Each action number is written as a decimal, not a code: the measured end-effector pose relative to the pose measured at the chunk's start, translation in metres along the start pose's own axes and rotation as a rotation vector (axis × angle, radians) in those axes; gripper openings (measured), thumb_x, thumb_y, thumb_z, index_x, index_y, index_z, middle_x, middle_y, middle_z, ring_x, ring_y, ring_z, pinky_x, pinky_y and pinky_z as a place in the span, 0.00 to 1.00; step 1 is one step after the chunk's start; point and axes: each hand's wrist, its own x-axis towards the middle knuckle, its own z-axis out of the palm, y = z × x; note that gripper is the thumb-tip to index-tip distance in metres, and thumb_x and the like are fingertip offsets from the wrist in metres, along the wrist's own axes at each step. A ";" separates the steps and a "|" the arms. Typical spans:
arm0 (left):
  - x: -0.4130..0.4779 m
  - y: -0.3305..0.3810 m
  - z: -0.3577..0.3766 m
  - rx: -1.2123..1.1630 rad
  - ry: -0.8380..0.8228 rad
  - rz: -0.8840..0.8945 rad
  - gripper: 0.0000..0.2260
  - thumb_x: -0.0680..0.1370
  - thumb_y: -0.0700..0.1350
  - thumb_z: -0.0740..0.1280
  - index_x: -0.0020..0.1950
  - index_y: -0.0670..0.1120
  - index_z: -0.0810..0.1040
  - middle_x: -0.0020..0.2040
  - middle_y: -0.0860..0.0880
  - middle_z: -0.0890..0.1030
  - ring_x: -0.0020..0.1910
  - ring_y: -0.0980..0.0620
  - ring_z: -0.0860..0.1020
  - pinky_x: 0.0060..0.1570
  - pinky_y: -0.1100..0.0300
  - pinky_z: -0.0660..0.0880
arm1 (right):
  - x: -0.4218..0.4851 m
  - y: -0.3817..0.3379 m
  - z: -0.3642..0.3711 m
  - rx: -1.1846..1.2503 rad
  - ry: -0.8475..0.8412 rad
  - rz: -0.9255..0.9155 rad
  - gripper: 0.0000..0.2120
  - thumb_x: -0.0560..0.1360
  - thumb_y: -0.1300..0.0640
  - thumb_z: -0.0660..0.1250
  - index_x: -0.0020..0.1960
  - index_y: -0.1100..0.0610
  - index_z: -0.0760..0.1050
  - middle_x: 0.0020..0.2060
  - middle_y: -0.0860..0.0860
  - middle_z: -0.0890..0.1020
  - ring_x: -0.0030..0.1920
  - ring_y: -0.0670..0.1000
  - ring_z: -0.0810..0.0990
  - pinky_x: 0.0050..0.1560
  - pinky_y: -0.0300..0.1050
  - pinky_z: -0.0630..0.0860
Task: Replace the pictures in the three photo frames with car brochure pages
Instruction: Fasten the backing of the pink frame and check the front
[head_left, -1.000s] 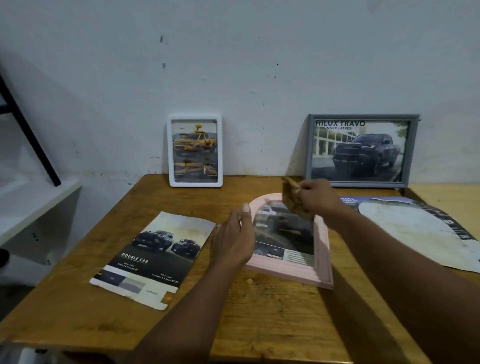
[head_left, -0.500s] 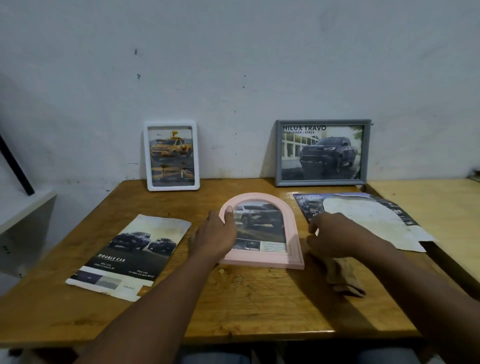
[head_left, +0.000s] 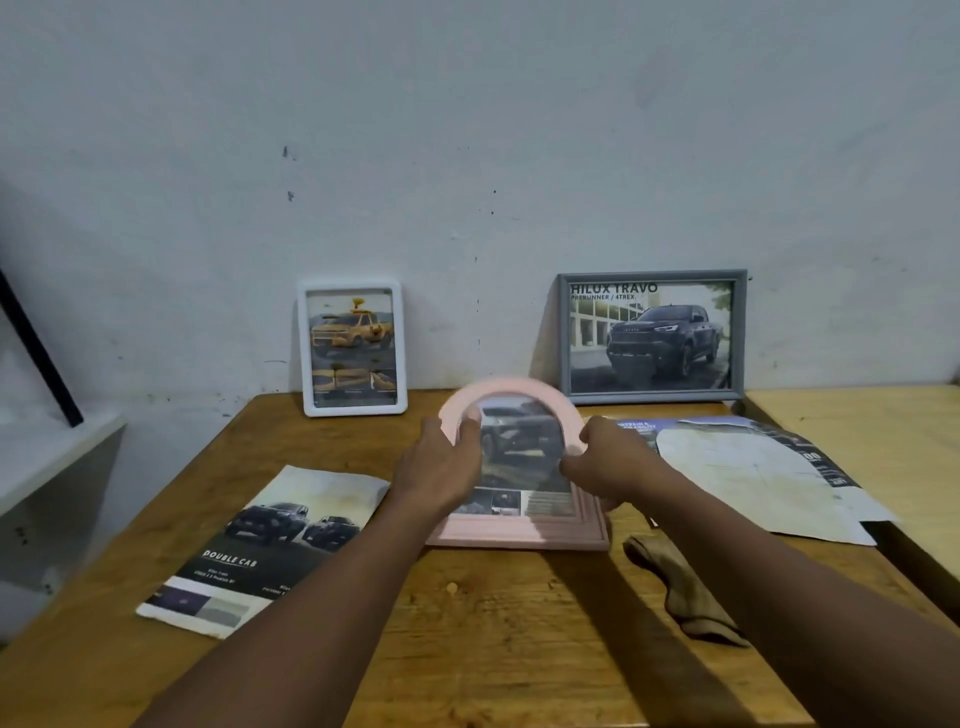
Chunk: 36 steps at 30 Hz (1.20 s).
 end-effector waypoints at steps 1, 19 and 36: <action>0.000 0.001 -0.001 -0.050 0.029 0.042 0.42 0.70 0.78 0.47 0.77 0.56 0.61 0.69 0.46 0.74 0.64 0.42 0.75 0.62 0.40 0.75 | 0.001 -0.001 -0.001 0.047 0.042 -0.035 0.24 0.76 0.50 0.70 0.67 0.56 0.67 0.52 0.54 0.79 0.45 0.54 0.81 0.41 0.51 0.83; 0.050 -0.012 0.009 0.063 0.217 0.482 0.35 0.77 0.71 0.51 0.82 0.62 0.46 0.76 0.64 0.26 0.81 0.53 0.42 0.74 0.43 0.56 | 0.069 -0.001 0.036 0.275 0.275 -0.497 0.36 0.74 0.56 0.69 0.76 0.43 0.55 0.72 0.50 0.62 0.65 0.53 0.71 0.59 0.41 0.72; 0.149 -0.019 0.037 0.144 0.079 0.323 0.33 0.76 0.75 0.42 0.79 0.68 0.42 0.80 0.61 0.32 0.82 0.51 0.45 0.75 0.41 0.58 | 0.165 -0.027 0.045 0.103 0.172 -0.306 0.31 0.77 0.55 0.69 0.76 0.51 0.60 0.74 0.54 0.60 0.72 0.57 0.66 0.69 0.52 0.69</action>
